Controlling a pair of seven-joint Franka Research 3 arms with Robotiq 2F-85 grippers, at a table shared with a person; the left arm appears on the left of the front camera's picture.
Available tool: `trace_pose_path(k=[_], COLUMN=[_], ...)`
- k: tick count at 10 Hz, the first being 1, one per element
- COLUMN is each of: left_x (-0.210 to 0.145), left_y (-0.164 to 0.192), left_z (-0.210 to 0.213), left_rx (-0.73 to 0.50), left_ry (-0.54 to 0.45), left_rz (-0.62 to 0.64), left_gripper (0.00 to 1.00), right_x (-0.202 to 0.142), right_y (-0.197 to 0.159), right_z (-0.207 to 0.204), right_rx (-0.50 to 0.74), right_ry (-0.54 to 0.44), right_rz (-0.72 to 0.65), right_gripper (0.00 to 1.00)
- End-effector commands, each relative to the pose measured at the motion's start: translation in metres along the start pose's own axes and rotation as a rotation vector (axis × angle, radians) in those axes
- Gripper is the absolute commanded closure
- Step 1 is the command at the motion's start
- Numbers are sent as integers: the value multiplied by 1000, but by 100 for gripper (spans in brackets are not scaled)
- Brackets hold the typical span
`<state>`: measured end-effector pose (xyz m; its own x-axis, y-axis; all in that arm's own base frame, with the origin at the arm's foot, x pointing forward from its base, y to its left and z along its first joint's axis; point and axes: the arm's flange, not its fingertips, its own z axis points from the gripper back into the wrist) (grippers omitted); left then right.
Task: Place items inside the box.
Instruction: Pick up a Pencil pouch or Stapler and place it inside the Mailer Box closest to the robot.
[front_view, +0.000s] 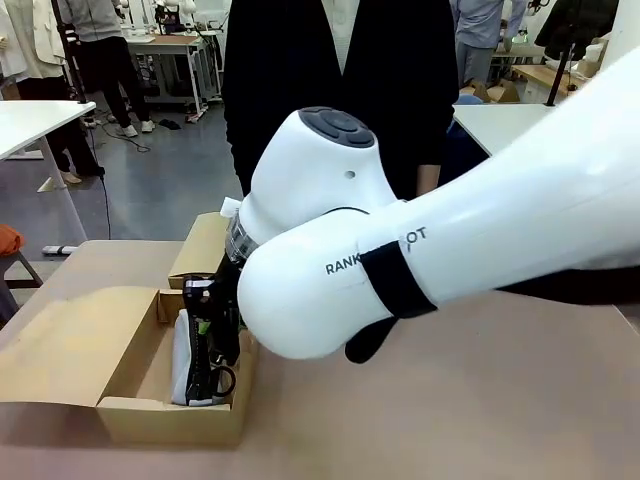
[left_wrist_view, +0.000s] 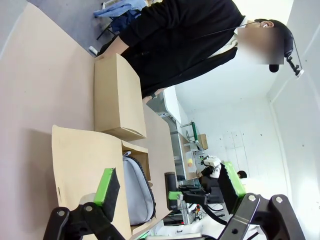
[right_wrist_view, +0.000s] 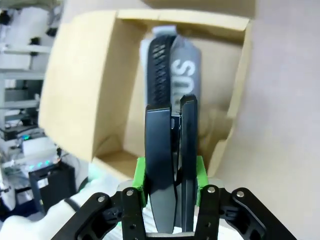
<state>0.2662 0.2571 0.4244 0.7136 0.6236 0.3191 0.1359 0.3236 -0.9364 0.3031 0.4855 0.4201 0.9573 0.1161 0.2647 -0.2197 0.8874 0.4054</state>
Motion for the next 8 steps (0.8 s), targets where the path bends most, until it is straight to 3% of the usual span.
trace_pose_path(k=[1,7,8], left_x=[-1,-1,-1], left_y=[-1,-1,-1], left_z=[-1,-1,-1], left_rx=[-21,-21,-21], left_ry=[-13,-13,-13], left_rz=[-19,-19,-19], left_gripper=[0,0,0], right_x=[21,24,24], right_y=[31,20,17], right_z=[-27,-48,-49], right_rx=[-34,-92,-100], right_ry=[13,24,29], right_rz=[-44,-98,-112], right_gripper=[58,58,15])
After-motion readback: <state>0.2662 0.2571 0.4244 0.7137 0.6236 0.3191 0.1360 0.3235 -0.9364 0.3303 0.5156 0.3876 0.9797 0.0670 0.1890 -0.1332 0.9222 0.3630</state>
